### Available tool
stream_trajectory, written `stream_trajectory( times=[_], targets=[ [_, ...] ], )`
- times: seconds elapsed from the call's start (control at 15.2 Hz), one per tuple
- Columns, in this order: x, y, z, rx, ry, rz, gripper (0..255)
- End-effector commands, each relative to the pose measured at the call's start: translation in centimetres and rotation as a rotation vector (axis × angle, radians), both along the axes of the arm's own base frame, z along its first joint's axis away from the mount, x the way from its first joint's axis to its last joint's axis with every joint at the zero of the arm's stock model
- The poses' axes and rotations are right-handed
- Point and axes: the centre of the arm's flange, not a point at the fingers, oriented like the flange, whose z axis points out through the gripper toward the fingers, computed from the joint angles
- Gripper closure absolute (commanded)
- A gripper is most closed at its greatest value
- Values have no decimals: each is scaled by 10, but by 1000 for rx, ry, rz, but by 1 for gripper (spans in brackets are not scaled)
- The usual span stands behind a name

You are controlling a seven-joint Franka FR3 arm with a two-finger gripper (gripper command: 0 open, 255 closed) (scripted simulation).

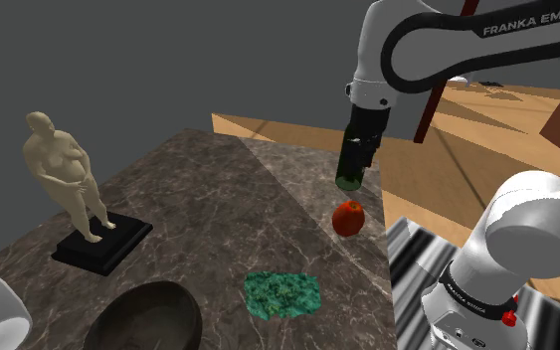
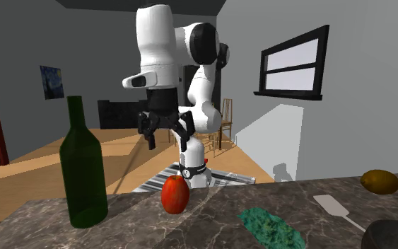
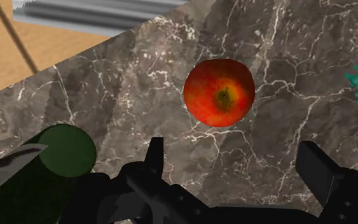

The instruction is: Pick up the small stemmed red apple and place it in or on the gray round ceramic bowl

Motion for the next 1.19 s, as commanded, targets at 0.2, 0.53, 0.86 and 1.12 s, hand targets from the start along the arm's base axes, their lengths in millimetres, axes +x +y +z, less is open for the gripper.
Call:
stream_trajectory(
  times=[0.2,0.53,0.86,1.12],
  targets=[
    [-5,21,-61,-44,-13,48,0],
    [-7,21,-88,-44,-13,48,0],
    [-7,20,-101,-44,-13,48,0],
    [-7,20,-101,-44,-13,48,0]
  ],
)
